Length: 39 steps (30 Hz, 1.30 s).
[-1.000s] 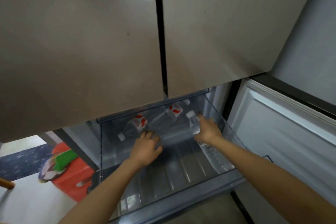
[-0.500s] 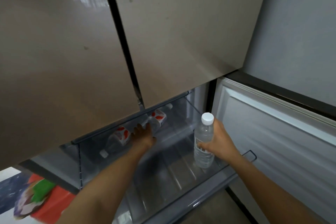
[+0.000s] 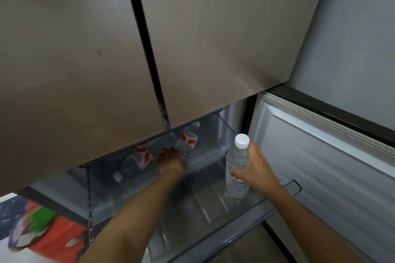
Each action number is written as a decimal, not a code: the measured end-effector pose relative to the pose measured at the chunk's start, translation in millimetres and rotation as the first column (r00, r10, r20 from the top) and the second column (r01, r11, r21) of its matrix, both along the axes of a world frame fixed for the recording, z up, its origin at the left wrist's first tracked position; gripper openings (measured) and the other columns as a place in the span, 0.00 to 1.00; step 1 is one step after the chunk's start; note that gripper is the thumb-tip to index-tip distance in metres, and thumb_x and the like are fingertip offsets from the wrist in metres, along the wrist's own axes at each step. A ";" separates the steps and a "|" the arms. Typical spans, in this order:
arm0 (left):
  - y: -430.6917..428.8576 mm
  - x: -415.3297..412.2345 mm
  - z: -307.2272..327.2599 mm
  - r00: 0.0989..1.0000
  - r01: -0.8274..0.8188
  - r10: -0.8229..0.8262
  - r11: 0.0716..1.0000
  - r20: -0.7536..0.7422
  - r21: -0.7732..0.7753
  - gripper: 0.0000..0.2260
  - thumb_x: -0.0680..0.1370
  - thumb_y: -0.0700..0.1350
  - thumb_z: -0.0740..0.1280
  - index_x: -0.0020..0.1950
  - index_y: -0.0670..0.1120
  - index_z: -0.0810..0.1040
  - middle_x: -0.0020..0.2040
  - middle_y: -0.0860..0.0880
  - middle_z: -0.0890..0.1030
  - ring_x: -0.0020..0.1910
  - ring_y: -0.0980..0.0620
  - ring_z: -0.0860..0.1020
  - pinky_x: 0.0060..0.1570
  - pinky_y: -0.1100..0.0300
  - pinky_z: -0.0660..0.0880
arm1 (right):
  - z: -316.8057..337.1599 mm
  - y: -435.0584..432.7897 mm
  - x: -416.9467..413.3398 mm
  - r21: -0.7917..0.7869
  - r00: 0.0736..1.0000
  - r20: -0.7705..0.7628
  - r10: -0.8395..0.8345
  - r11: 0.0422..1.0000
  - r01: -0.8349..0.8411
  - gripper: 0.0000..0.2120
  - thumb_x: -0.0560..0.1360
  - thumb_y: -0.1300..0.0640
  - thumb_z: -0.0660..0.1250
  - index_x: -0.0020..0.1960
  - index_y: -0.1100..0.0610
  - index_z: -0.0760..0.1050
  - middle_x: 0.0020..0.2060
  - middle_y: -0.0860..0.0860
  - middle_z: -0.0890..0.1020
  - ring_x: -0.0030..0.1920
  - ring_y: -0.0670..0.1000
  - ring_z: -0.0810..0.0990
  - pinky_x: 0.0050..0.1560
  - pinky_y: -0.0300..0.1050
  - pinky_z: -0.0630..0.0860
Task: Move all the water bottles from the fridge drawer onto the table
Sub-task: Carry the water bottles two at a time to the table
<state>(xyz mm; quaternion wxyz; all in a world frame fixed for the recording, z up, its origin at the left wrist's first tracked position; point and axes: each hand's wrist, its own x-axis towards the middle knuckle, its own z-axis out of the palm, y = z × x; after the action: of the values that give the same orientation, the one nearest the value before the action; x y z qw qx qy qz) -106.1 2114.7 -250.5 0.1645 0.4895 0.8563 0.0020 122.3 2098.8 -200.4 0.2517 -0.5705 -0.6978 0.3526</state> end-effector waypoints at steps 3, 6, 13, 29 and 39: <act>-19.7 -3.4 2.4 0.989 0.066 -0.066 0.998 0.135 0.002 0.28 0.72 0.55 0.67 0.67 0.43 0.67 0.65 0.41 0.71 0.63 0.42 0.72 0.60 0.53 0.69 | 2.0 -1.2 -0.1 -0.002 1.000 -0.009 -0.002 1.000 0.002 0.43 0.64 0.59 0.77 0.71 0.55 0.56 0.65 0.54 0.66 0.66 0.56 0.68 0.66 0.56 0.69; -52.0 -6.8 7.7 0.973 0.211 -0.203 0.975 0.112 -0.066 0.27 0.73 0.54 0.67 0.68 0.43 0.69 0.66 0.43 0.73 0.63 0.45 0.73 0.61 0.57 0.69 | 4.8 -2.7 -0.6 0.003 1.000 -0.003 0.008 1.000 -0.008 0.42 0.65 0.59 0.77 0.71 0.56 0.56 0.65 0.54 0.66 0.65 0.56 0.68 0.66 0.54 0.69; -108.0 3.6 1.5 0.966 0.250 -0.227 0.941 0.124 -0.229 0.34 0.73 0.54 0.68 0.70 0.40 0.58 0.67 0.40 0.67 0.64 0.42 0.71 0.59 0.55 0.69 | 5.3 -4.9 0.6 0.010 1.000 0.009 0.024 1.000 -0.024 0.42 0.64 0.60 0.77 0.70 0.57 0.57 0.65 0.56 0.67 0.65 0.56 0.69 0.66 0.52 0.68; -25.3 57.5 -0.7 0.988 0.099 -0.078 0.983 0.135 -0.157 0.45 0.70 0.47 0.72 0.76 0.47 0.44 0.71 0.38 0.62 0.69 0.39 0.65 0.64 0.46 0.68 | 0.2 -2.4 2.0 0.047 0.996 0.084 -0.008 0.999 0.004 0.41 0.63 0.54 0.77 0.69 0.55 0.59 0.61 0.55 0.71 0.60 0.56 0.73 0.60 0.54 0.73; -46.0 52.6 10.5 0.978 0.157 -0.154 0.988 0.143 -0.007 0.29 0.70 0.49 0.69 0.66 0.49 0.60 0.62 0.42 0.71 0.58 0.42 0.75 0.50 0.53 0.73 | 4.0 -3.2 0.2 0.081 0.990 0.127 0.056 0.994 -0.067 0.43 0.66 0.54 0.76 0.72 0.53 0.55 0.65 0.55 0.68 0.63 0.57 0.71 0.62 0.52 0.72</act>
<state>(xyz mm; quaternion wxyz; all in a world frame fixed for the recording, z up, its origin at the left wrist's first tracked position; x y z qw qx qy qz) -53.5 2068.6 -240.0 0.2294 0.5519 0.8016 0.0164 122.6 2095.6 -196.4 0.2209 -0.5583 -0.7437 0.2939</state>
